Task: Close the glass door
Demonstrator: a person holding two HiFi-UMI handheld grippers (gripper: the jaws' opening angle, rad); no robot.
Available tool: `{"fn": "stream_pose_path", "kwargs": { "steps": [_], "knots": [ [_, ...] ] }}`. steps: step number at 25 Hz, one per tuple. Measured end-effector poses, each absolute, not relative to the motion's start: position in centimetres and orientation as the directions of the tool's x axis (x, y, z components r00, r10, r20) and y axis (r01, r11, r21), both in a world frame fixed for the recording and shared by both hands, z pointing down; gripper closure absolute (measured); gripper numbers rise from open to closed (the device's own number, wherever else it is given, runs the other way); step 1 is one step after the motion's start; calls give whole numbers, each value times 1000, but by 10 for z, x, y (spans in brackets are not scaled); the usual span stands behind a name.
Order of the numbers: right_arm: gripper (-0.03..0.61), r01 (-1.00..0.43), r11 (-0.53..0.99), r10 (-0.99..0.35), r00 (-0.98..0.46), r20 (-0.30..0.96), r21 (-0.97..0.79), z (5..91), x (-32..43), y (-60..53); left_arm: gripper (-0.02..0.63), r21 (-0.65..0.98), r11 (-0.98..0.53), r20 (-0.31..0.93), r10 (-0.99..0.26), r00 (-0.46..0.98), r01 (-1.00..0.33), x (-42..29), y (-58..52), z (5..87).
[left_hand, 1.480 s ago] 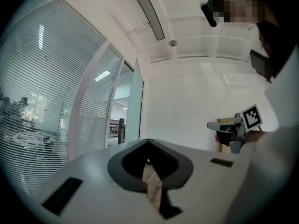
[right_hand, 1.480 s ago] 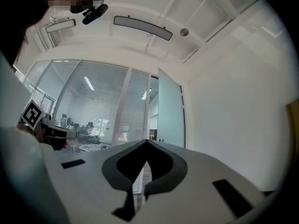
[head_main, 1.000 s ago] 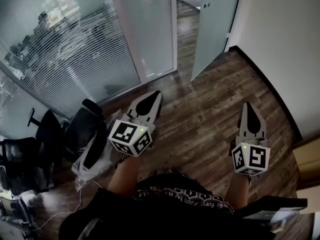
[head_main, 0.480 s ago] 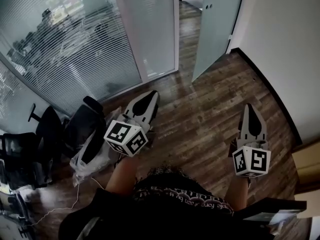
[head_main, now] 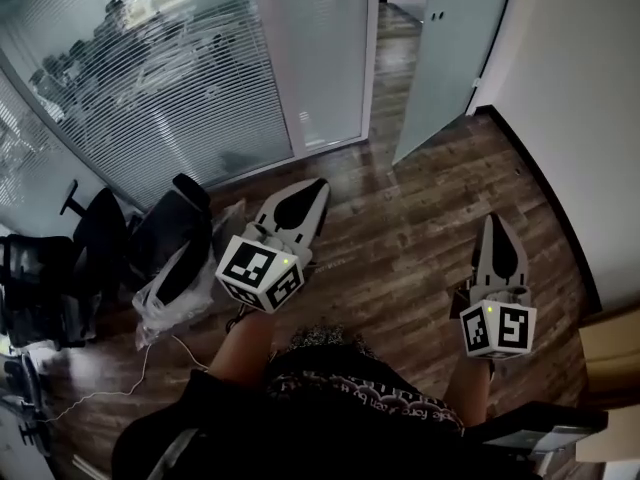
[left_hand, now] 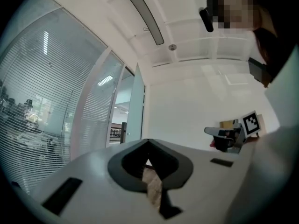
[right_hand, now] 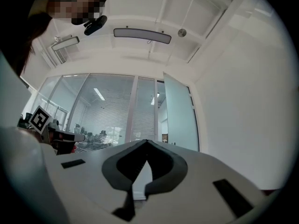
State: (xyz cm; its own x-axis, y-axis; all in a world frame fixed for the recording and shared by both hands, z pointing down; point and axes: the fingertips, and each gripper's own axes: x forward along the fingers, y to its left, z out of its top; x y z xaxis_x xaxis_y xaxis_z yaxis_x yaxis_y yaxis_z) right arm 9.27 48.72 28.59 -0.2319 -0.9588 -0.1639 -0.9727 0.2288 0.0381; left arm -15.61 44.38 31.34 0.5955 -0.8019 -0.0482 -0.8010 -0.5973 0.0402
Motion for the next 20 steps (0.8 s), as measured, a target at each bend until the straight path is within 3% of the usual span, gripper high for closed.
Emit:
{"fn": "stream_pose_path", "kwargs": {
  "steps": [8,20],
  "knots": [
    [575,-970,241,-962,-242,-123,28,306,87,449,612,50,-600,-34,-800,599,-799,-154,410,321],
    [575,-987,160,-977,-161,-141,18,303,101,319,612,39,-616,-36,-788,615,-787,-158,270,328]
  ]
}}
